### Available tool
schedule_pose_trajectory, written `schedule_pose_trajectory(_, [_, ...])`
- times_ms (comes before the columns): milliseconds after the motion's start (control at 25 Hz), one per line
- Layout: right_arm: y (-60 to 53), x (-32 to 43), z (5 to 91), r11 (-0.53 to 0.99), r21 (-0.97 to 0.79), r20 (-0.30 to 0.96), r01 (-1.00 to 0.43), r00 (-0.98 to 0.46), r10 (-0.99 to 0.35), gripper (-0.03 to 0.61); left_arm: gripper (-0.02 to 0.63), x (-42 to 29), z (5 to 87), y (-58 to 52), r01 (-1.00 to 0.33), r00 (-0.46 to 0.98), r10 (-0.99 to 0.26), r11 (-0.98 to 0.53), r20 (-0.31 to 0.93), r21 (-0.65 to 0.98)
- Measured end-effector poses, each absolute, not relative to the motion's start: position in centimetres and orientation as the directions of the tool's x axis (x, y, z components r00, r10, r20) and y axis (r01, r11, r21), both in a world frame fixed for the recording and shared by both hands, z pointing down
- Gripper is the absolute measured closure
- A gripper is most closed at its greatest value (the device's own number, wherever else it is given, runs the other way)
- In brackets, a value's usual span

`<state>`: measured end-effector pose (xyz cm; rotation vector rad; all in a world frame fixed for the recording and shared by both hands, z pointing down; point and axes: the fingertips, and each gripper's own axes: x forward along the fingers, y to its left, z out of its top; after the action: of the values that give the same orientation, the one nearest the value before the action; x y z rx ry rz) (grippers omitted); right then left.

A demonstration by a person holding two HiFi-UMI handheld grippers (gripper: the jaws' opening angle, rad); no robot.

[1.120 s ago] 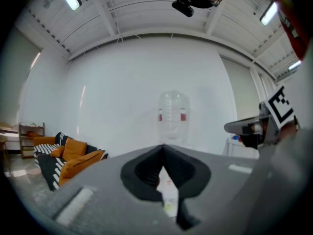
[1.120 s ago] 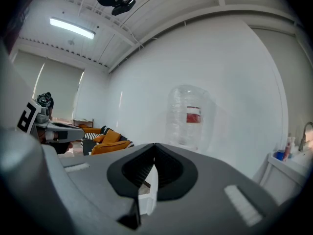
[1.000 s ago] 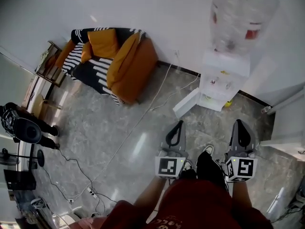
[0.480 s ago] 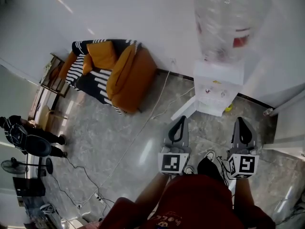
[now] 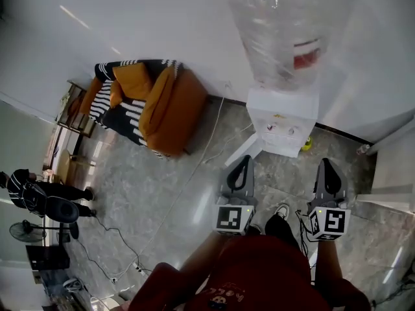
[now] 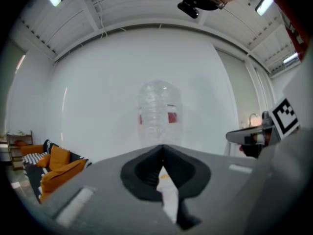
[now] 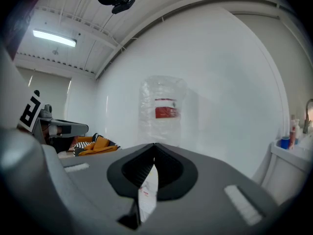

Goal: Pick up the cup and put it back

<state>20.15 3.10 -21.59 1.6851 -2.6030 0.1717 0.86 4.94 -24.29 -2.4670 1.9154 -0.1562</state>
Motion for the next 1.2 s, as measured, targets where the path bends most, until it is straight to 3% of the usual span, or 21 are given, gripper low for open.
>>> schedule_pose_trajectory(440, [1.5,20.1,-21.2,0.39,-0.039,0.091,-0.92,-0.392,-0.915,0.577,0.614,1.8,-24.0,2.2,-0.954,0.29,-0.956,-0.293,0.051,-0.064])
schedule_pose_trajectory(1200, [2.8,9.7,-21.0,0.286,0.02,0.144,-0.958,-0.281,-0.949,0.577,0.614,-8.8,-23.3,1.1,-0.926,0.375,-0.926,-0.376,0.05,-0.025])
